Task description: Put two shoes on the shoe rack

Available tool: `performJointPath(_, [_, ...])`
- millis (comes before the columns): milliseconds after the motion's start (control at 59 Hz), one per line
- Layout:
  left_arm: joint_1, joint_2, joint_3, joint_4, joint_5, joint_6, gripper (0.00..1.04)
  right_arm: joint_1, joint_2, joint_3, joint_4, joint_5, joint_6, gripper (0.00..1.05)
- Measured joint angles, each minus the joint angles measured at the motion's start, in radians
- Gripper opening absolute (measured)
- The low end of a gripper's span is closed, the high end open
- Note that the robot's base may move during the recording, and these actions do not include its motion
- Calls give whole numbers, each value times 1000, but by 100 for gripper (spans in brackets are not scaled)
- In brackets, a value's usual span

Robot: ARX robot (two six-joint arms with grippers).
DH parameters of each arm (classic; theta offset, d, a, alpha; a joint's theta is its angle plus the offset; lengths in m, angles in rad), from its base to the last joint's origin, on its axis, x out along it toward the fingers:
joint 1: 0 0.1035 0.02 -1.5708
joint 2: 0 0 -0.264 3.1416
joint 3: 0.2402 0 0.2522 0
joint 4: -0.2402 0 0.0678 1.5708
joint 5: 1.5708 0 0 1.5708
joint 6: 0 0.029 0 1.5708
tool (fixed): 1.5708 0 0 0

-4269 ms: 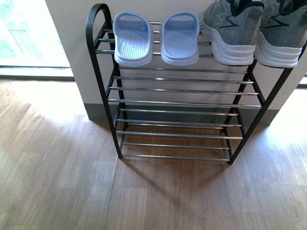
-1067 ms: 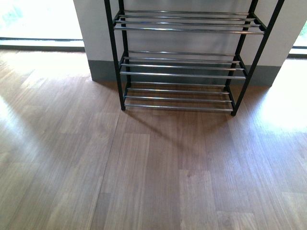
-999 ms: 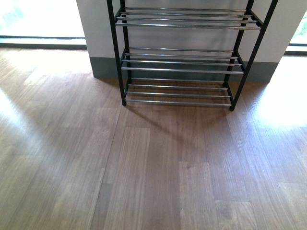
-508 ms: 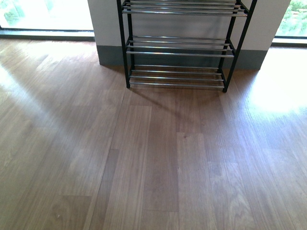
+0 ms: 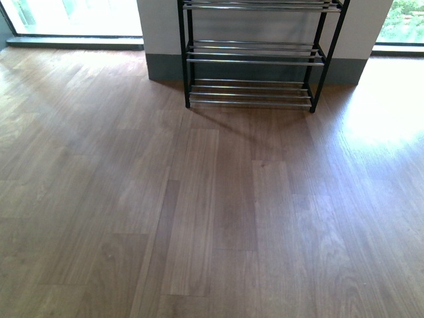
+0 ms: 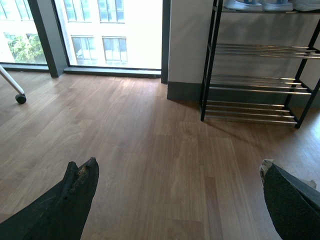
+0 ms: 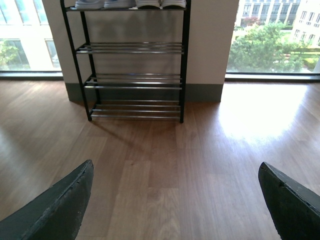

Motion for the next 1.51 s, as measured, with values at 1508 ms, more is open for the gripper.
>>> performJointPath(1508, [0,0,0,0,0,0,95,0,-1,0,0,-3,0,96])
